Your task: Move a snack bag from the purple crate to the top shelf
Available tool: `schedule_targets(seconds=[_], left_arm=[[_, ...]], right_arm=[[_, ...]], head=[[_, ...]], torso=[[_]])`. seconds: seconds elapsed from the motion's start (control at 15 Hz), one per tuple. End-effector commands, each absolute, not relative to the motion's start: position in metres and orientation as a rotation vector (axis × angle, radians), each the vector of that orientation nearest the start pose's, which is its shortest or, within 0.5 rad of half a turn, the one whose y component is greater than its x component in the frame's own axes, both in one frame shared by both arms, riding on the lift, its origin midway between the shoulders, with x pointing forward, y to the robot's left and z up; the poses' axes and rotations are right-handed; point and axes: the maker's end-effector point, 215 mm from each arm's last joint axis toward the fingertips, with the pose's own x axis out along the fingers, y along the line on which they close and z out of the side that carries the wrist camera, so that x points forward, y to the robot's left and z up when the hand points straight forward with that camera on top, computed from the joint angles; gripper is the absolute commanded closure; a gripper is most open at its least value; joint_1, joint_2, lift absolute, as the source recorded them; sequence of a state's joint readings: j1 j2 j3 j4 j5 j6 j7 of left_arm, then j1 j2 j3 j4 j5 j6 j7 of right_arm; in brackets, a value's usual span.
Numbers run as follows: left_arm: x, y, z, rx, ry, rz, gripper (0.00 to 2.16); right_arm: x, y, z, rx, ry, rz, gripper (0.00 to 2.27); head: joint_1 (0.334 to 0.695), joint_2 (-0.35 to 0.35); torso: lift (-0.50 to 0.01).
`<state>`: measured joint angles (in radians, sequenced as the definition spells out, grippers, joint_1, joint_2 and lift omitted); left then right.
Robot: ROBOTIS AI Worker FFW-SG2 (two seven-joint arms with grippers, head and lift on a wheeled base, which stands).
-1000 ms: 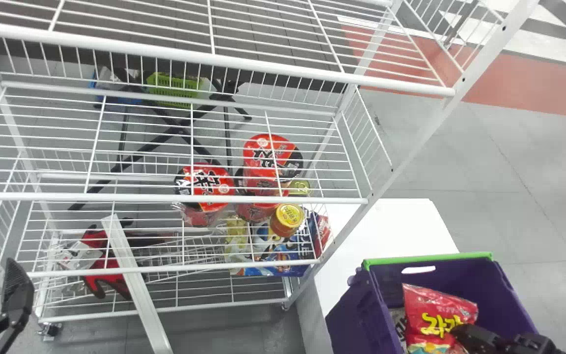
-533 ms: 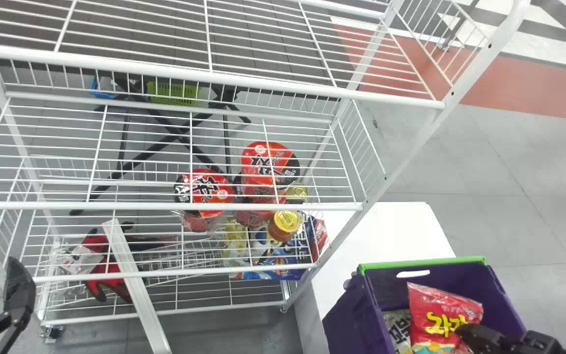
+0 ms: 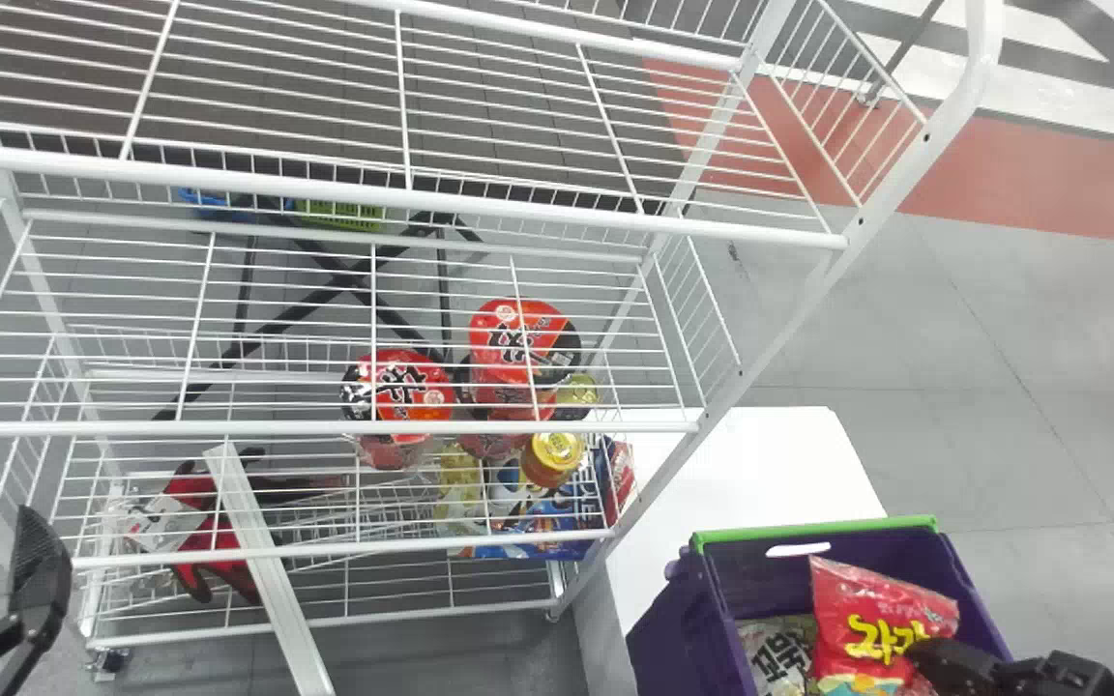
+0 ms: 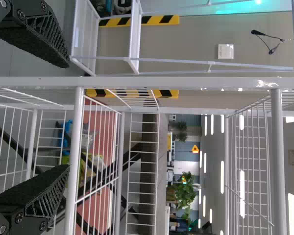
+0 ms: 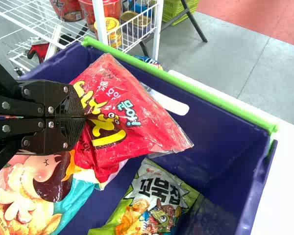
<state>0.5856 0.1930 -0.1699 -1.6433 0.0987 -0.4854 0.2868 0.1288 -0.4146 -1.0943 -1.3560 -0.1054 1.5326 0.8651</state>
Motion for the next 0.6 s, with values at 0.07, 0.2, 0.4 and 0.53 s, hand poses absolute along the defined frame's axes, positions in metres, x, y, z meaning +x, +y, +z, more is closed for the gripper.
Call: schedule_targets(seconds=[0.07, 0.2, 0.4, 0.53], left_arm=[[0.3632, 0.2412, -0.449, -0.008, 0.054, 0.087, 0.08], [0.3634, 0.2409, -0.448, -0.005, 0.052, 0.085, 0.08], [0.3628, 0.2409, -0.4486, -0.004, 0.053, 0.085, 0.08], [0.3627, 0.2407, -0.4503, -0.002, 0.059, 0.084, 0.08]], right_arm=[[0.2111, -0.5889, -0.5255, 1.113, 0.929, -0.338, 2.25], [0.2114, -0.5892, -0.5251, 1.111, 0.928, -0.338, 2.25], [0.2108, -0.5891, -0.5238, 1.115, 0.931, -0.339, 2.25], [0.211, -0.5893, -0.5235, 1.116, 0.929, -0.339, 2.25]], head=[[0.695, -0.35], [0.695, -0.35], [0.695, -0.35], [0.695, -0.35]], torso=[[-0.251], [-0.244], [-0.232], [-0.224]])
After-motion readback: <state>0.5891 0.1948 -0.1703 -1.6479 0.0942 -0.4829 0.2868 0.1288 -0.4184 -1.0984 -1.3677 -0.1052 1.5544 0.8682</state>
